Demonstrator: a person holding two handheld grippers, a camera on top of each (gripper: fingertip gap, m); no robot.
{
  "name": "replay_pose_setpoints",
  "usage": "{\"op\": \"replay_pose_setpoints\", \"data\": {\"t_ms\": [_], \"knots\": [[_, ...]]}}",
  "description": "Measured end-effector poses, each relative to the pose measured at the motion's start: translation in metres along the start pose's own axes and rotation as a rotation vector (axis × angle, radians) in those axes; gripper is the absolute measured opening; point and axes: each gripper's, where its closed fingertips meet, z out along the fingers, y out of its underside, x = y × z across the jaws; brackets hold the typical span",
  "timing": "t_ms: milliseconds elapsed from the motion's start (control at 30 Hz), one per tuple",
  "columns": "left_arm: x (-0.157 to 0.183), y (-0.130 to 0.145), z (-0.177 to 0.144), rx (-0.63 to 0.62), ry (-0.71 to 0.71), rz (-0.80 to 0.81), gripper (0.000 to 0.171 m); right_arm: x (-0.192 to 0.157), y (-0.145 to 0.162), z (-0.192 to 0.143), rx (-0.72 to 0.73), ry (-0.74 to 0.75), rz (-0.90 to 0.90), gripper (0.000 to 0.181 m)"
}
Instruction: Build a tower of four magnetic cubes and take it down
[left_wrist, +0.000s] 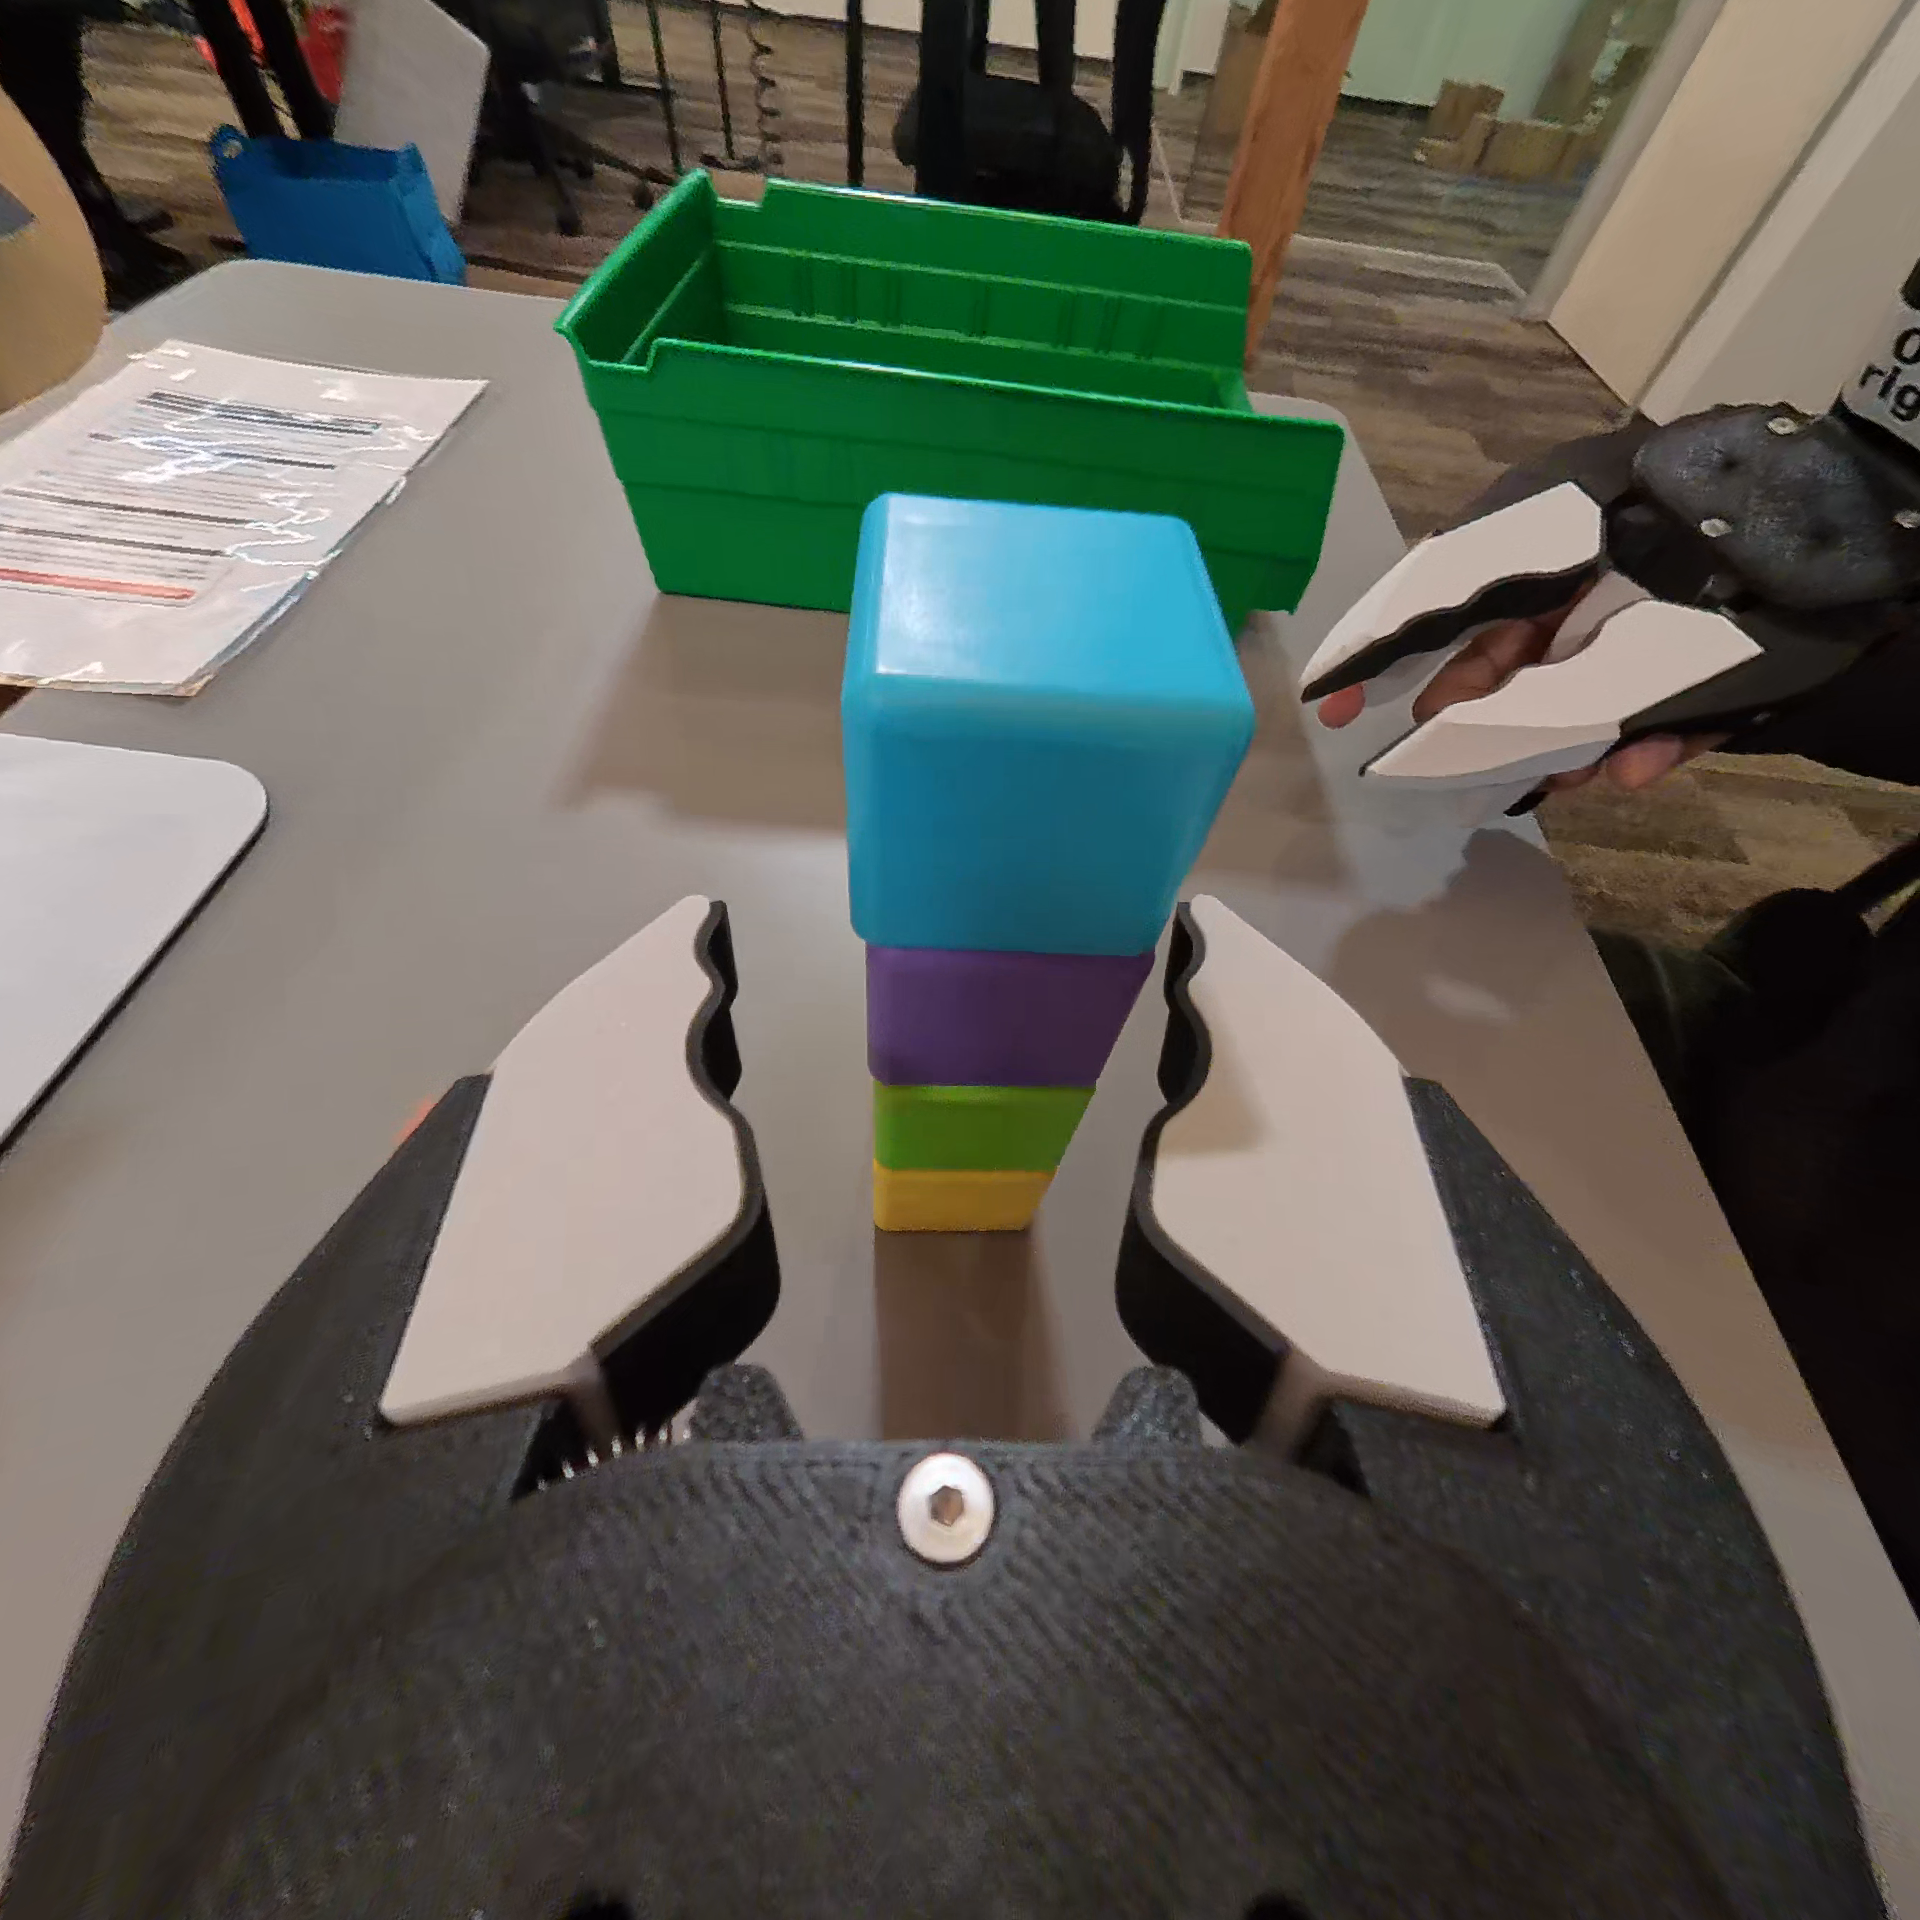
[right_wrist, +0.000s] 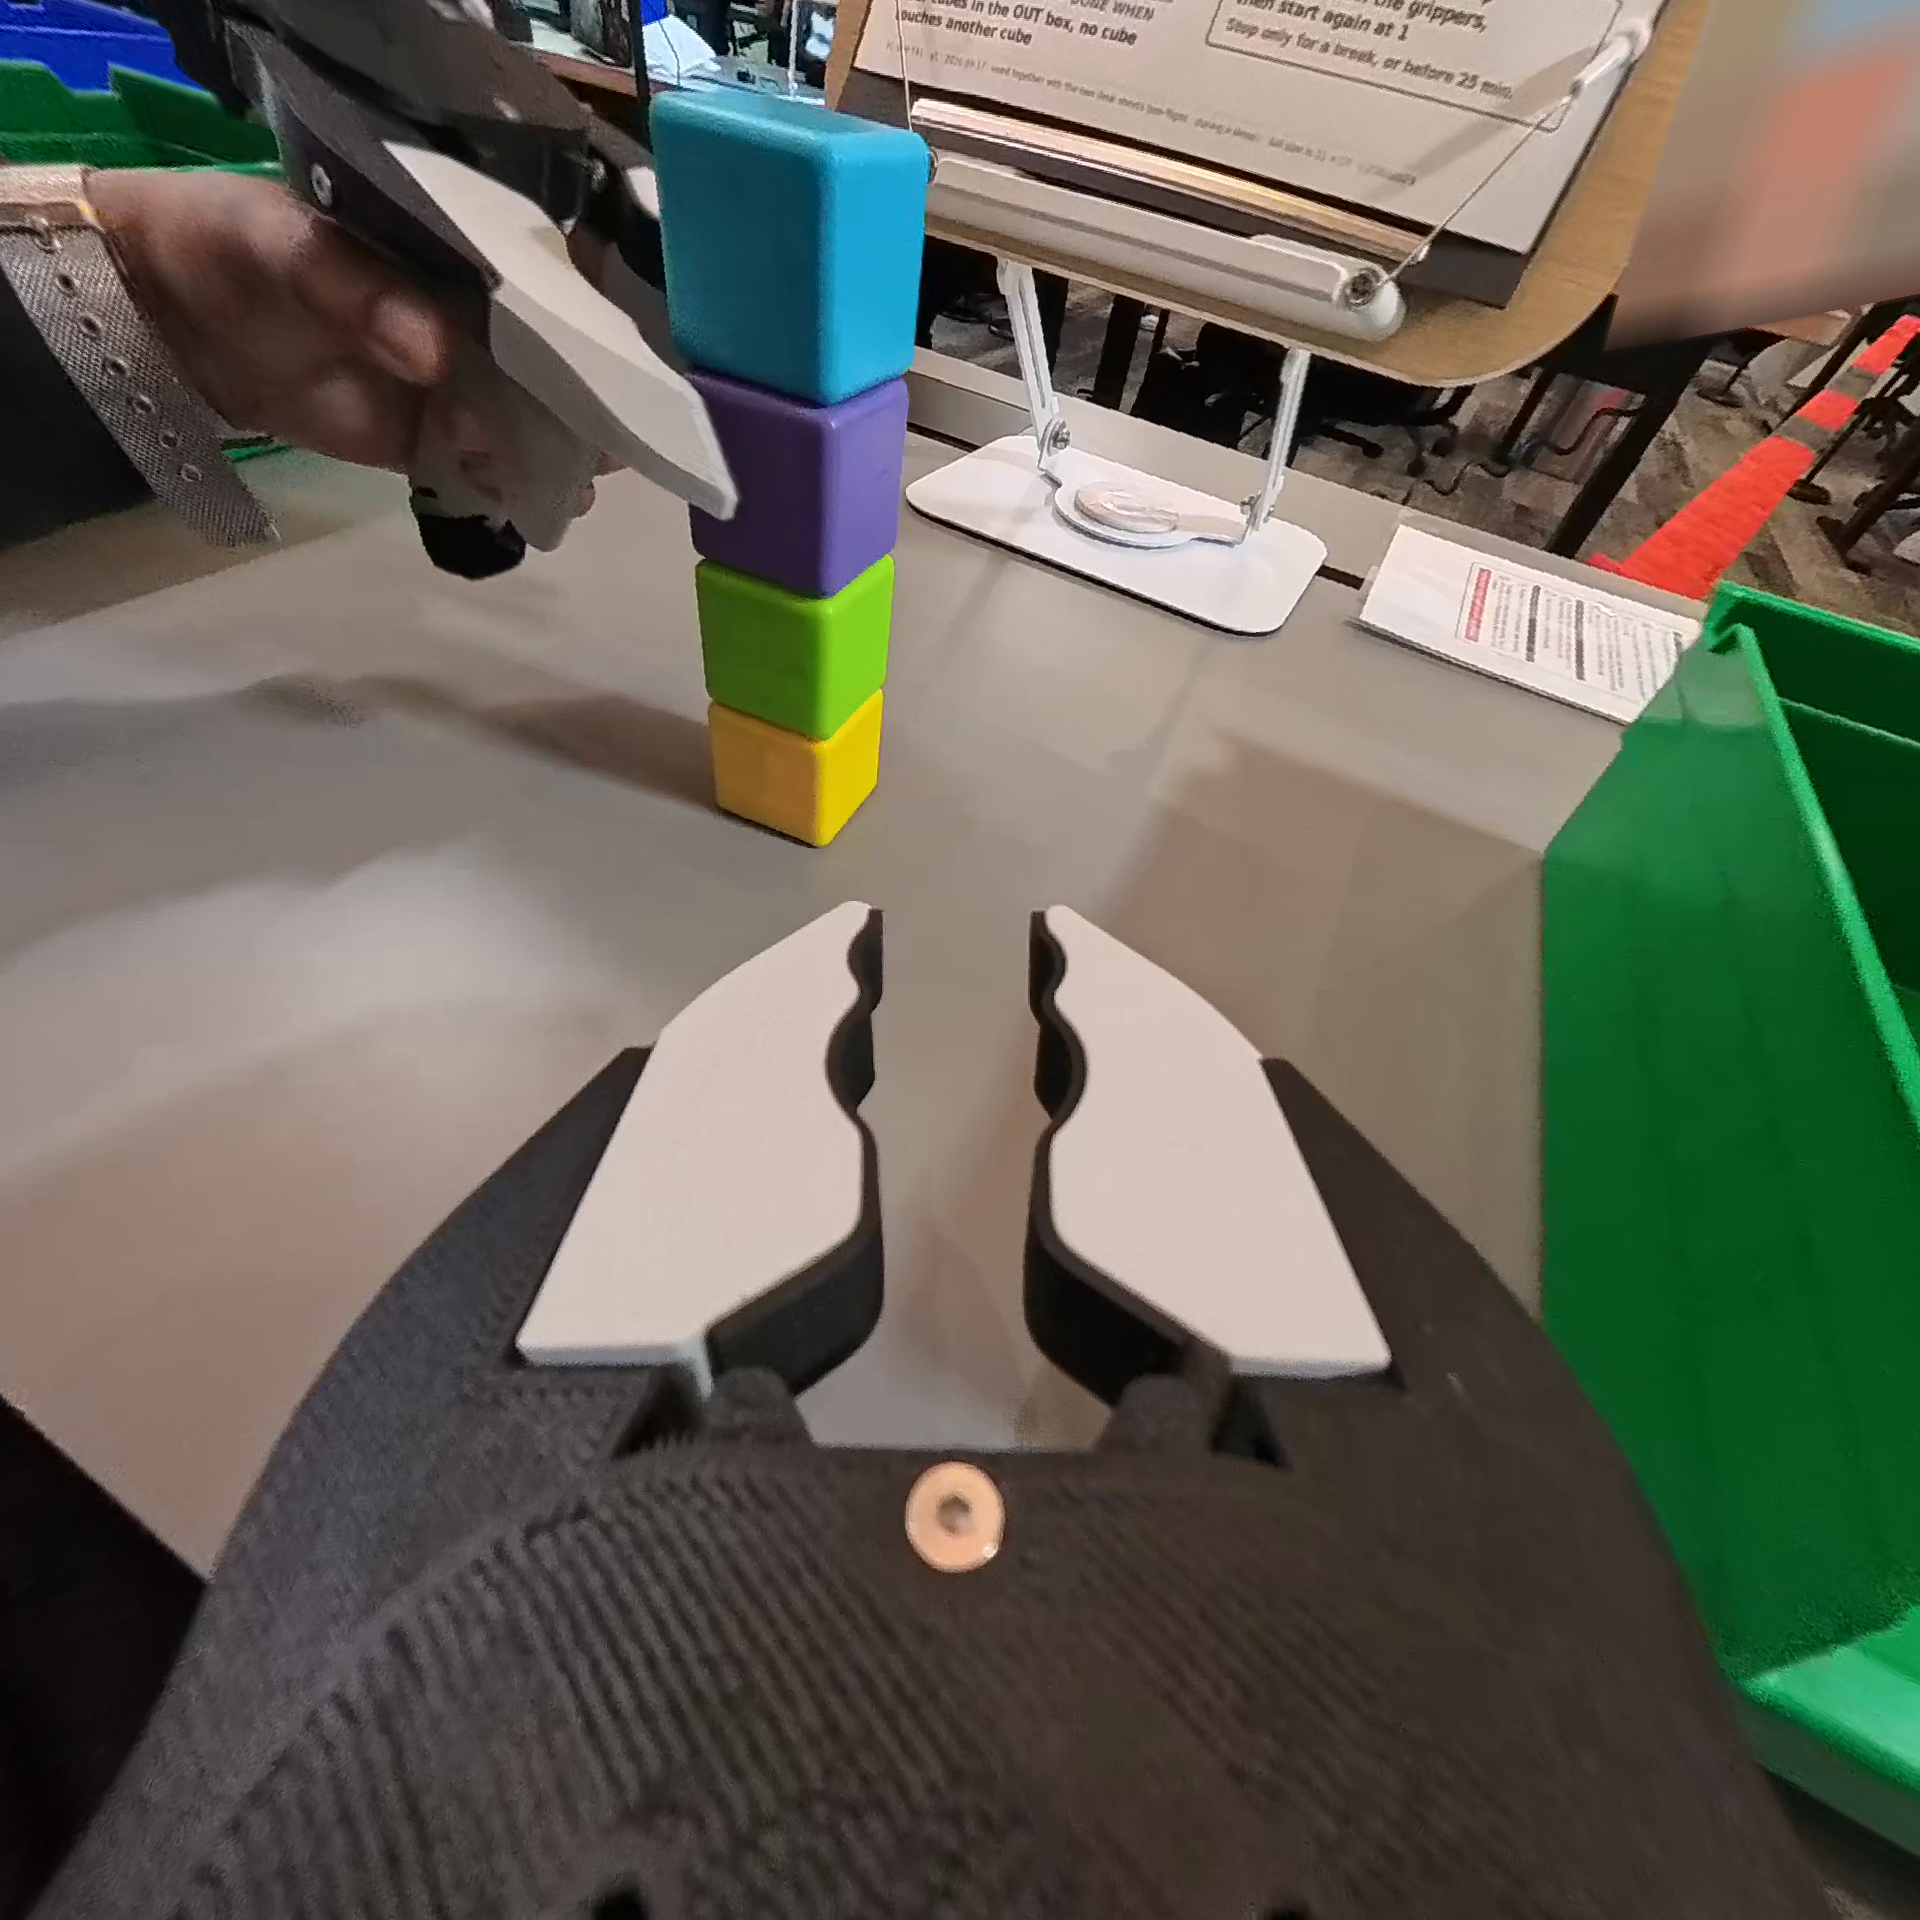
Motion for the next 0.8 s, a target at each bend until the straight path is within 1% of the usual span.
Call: {"op": "replay_pose_setpoints", "data": {"t_ms": [167, 333, 467, 567, 667, 733, 800], "knots": [[0.003, 0.001, 0.002, 0.03, -0.016, -0.004, 0.08, -0.004, -0.001, 0.005, 0.0, -0.018, -0.006, 0.027], [0.003, 0.007, 0.005, 0.024, -0.023, -0.005, 0.08, -0.007, -0.002, 0.008, -0.002, -0.027, -0.013, 0.027], [-0.004, 0.0, 0.001, 0.085, -0.073, 0.0, 0.075, -0.007, -0.002, 0.009, -0.004, -0.026, -0.014, 0.027], [-0.003, 0.004, -0.001, 0.061, -0.066, -0.008, 0.076, -0.005, -0.002, 0.008, -0.003, -0.025, -0.002, 0.028], [-0.001, 0.008, -0.006, 0.051, -0.109, -0.03, 0.077, -0.007, -0.005, 0.009, 0.006, -0.06, 0.048, 0.029], [0.005, 0.012, -0.011, 0.059, -0.145, -0.055, 0.078, -0.012, -0.008, 0.011, 0.011, -0.128, 0.114, 0.029], [0.007, 0.021, -0.019, 0.054, -0.229, -0.068, 0.083, -0.016, -0.012, 0.015, 0.015, -0.194, 0.199, 0.033]]}}
